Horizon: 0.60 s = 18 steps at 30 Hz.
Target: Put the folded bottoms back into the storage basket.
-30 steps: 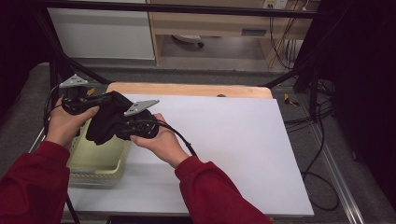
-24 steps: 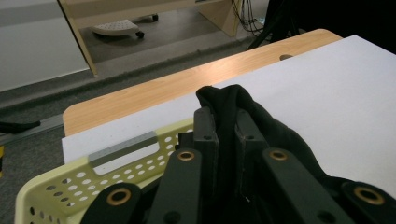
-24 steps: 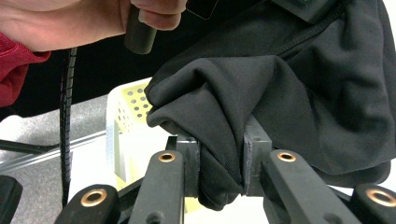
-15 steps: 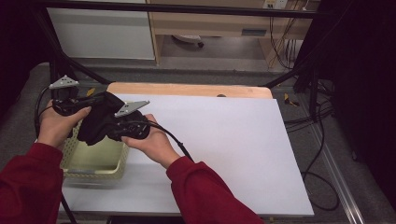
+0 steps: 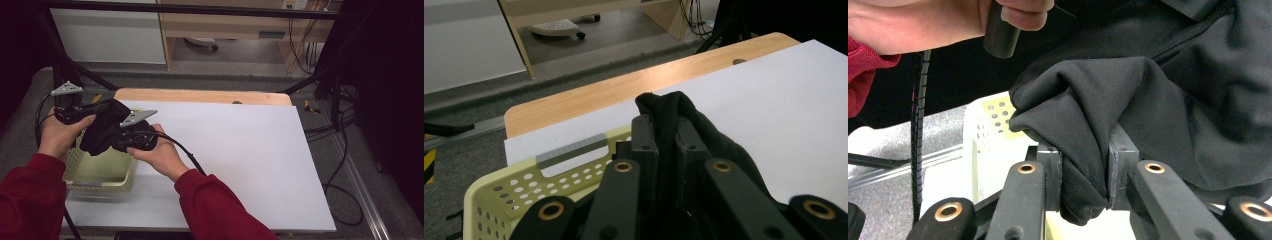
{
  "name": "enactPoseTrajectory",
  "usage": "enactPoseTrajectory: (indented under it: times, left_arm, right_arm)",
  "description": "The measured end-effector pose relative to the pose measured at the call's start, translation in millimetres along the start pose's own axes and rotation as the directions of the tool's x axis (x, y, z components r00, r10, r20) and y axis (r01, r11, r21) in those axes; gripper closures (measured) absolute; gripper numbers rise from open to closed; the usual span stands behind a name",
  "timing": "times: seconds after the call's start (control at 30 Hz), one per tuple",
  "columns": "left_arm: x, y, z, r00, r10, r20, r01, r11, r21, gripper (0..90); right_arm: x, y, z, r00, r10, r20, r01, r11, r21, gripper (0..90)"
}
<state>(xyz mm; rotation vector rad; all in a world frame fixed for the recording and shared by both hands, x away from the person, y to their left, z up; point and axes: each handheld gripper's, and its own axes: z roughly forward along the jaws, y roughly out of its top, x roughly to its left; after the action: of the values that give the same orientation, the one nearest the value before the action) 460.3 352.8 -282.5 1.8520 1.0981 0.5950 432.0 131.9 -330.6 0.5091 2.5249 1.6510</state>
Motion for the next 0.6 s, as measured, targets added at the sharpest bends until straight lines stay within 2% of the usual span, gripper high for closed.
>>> enactPoseTrajectory:
  times: [0.6]
  left_arm:
    - [8.7,-7.3,-1.7,0.9997,-0.017,-0.014,0.017,0.9998,0.0,82.6]
  right_arm:
    - [0.8,-5.4,14.5,0.9999,0.011,-0.012,-0.011,1.0,0.0,74.3]
